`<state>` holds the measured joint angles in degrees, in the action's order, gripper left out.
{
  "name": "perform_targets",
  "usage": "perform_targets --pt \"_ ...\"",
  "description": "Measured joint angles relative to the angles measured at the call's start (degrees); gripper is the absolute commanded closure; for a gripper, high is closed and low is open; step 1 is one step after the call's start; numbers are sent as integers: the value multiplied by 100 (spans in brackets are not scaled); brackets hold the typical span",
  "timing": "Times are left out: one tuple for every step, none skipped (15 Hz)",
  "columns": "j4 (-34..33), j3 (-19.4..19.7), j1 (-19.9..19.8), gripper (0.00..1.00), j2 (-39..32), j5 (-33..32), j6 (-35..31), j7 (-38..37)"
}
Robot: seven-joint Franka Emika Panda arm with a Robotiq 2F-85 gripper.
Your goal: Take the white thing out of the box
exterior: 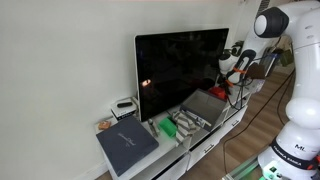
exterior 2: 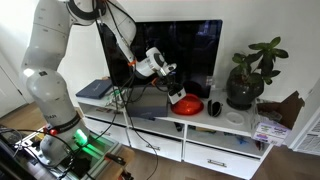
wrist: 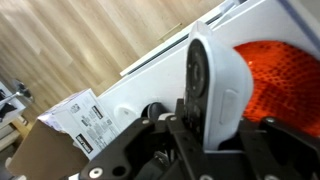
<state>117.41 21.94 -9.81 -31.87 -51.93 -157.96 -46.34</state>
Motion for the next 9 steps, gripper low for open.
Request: perform_targets --pt "-169 102 -76 94 -128 7 -1 11" --pt "-355 197 -155 94 -264 15 -3 51" --pt "-543 272 -243 94 -403 37 -5 126" --pt "-737 326 -339 94 -549 73 -13 221" --pt "-933 353 -447 94 -704 139 -31 358" --pt "-1121 349 -568 94 -871 234 -98 547" --pt "-1294 328 -684 94 -1051 357 -201 761" --pt "-1469 295 -788 94 -1253 499 -312 991" --pt "-1636 265 -866 94 -1468 664 -414 1207"
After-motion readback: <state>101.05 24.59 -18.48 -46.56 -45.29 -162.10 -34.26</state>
